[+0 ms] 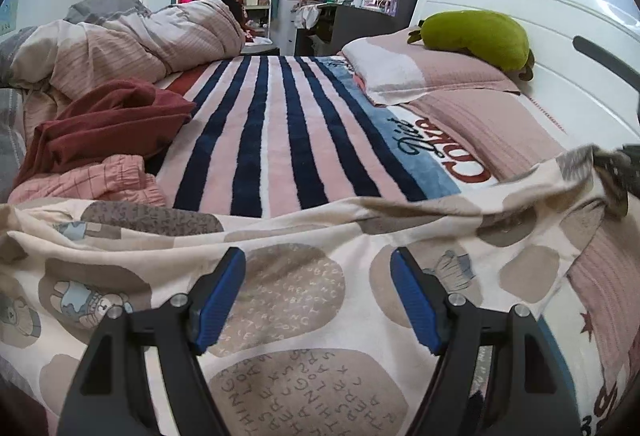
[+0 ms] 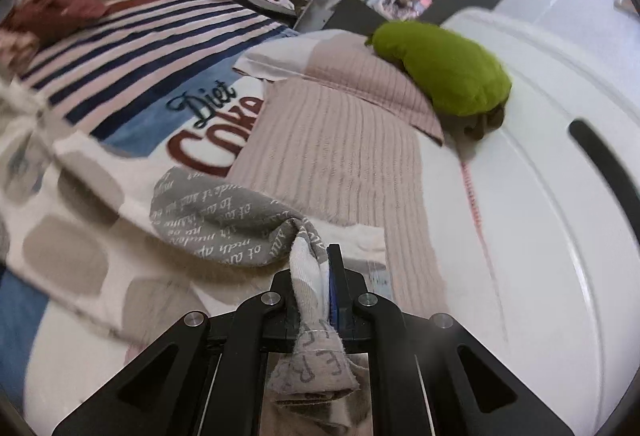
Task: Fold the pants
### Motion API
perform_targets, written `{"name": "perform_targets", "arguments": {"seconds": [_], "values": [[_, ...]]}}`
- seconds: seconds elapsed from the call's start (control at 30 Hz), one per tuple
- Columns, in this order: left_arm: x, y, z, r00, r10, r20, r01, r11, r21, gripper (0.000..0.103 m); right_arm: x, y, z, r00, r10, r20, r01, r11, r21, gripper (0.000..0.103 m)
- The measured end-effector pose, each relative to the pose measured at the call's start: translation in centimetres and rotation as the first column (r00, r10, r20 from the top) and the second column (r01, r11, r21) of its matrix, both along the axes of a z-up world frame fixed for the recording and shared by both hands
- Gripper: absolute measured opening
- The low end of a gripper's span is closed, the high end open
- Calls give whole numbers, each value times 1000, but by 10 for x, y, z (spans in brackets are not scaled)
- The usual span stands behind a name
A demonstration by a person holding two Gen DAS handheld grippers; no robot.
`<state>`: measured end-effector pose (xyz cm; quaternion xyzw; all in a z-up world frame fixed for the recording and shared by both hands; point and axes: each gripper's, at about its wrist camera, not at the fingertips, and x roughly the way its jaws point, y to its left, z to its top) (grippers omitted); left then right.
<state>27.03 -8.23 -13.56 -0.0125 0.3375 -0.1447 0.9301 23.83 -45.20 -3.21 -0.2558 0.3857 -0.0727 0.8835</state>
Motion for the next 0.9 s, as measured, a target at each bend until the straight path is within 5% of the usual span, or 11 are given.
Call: {"name": "perform_targets", "arguments": {"seconds": [0.13,0.2,0.27,0.43,0.53,0.67,0.73,0.87,0.9], "values": [[3,0,-4,1000,13,-4,-13,1000,19,71,31,-18,-8,998,-39,-41,41,997,59,5],[4,0,-7,1000,19,-9,-18,1000,21,71,43,-29,-13,997,-69,-47,73,994,84,35],[4,0,-9,1000,17,-16,-17,1000,20,71,48,-38,-13,995,-84,-50,90,989,120,55],[4,-2,-9,1000,14,-14,-14,1000,19,71,40,-55,12,993,-111,26,101,961,258,56],[4,0,-7,1000,18,-9,-18,1000,16,71,28,-48,24,995,-88,51,73,967,243,73],[3,2,-5,1000,22,-5,-22,1000,4,71,15,-33,16,998,-55,17,49,973,224,70],[4,4,-4,1000,21,-9,-21,1000,1,71,10,-22,7,1000,7,-9,-4,958,285,56],[5,9,-5,999,38,-11,-37,999,15,71,20,12,-25,980,138,-146,-61,897,439,11],[6,11,-5,999,45,-10,-45,999,17,71,26,25,-36,967,180,-183,-77,883,462,9]]}}
